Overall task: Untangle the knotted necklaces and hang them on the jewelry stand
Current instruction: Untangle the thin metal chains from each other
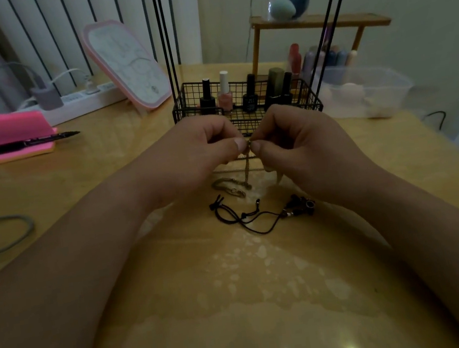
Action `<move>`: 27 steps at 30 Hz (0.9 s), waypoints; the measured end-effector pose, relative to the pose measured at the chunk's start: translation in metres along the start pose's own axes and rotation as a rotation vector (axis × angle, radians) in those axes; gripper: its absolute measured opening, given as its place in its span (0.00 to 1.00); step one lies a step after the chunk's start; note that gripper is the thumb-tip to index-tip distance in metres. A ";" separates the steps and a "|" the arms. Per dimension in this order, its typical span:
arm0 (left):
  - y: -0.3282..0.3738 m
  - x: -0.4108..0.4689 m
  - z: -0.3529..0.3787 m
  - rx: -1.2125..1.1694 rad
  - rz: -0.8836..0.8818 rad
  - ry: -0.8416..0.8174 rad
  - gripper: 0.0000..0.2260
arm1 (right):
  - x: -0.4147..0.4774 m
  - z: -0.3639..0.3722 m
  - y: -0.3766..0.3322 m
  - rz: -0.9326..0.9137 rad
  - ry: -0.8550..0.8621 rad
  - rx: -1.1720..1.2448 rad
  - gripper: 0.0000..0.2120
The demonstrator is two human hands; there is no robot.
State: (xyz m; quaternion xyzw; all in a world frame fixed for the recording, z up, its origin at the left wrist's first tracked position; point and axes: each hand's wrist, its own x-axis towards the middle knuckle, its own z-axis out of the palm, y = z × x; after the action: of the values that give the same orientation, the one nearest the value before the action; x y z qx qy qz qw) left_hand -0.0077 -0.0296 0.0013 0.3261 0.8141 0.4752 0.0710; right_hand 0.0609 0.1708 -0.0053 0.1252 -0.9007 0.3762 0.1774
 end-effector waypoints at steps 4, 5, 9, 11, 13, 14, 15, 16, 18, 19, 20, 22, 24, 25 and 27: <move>-0.002 0.000 0.000 -0.020 0.012 -0.008 0.05 | 0.002 0.000 0.000 0.060 -0.019 0.090 0.02; -0.003 0.001 0.000 -0.016 0.014 -0.006 0.05 | 0.002 0.000 0.000 0.068 -0.025 0.091 0.02; -0.003 0.001 0.000 -0.040 0.002 -0.001 0.05 | 0.002 0.003 0.000 0.083 -0.043 0.079 0.04; -0.004 0.002 0.000 -0.083 -0.012 -0.003 0.05 | 0.002 0.003 -0.002 0.087 -0.054 0.067 0.05; -0.004 0.002 0.000 -0.101 -0.018 -0.012 0.06 | 0.002 0.003 -0.003 0.093 -0.057 0.058 0.05; -0.004 0.002 0.000 -0.105 -0.019 -0.017 0.06 | 0.001 0.003 -0.003 0.100 -0.058 0.057 0.05; -0.004 0.002 0.001 -0.107 -0.017 -0.019 0.07 | 0.001 0.003 -0.003 0.108 -0.060 0.056 0.06; -0.004 0.002 0.001 -0.103 -0.011 -0.022 0.07 | 0.001 0.003 -0.004 0.115 -0.064 0.051 0.06; -0.004 0.002 0.001 -0.082 0.000 -0.020 0.06 | 0.001 0.003 -0.004 0.120 -0.068 0.041 0.06; -0.005 0.002 0.000 -0.072 0.002 -0.015 0.06 | 0.001 0.003 -0.004 0.119 -0.069 0.039 0.06; -0.005 0.003 0.000 -0.068 0.004 -0.009 0.06 | 0.001 0.003 -0.005 0.118 -0.069 0.038 0.05; -0.005 0.003 0.001 -0.062 0.015 0.003 0.06 | 0.001 0.004 -0.006 0.112 -0.066 0.038 0.05; -0.004 0.002 0.002 -0.044 0.024 0.015 0.07 | -0.001 0.004 -0.006 0.102 -0.062 0.017 0.03; -0.003 0.002 0.003 -0.030 0.024 0.022 0.07 | -0.001 0.005 -0.006 0.099 -0.060 0.012 0.03; -0.002 0.003 0.003 -0.004 0.016 0.035 0.07 | -0.003 0.006 -0.007 0.090 -0.057 0.014 0.03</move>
State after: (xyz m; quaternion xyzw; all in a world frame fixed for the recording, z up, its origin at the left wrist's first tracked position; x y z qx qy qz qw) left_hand -0.0093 -0.0262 -0.0016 0.3242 0.8116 0.4830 0.0533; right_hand 0.0644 0.1624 -0.0059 0.0963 -0.9075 0.3865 0.1336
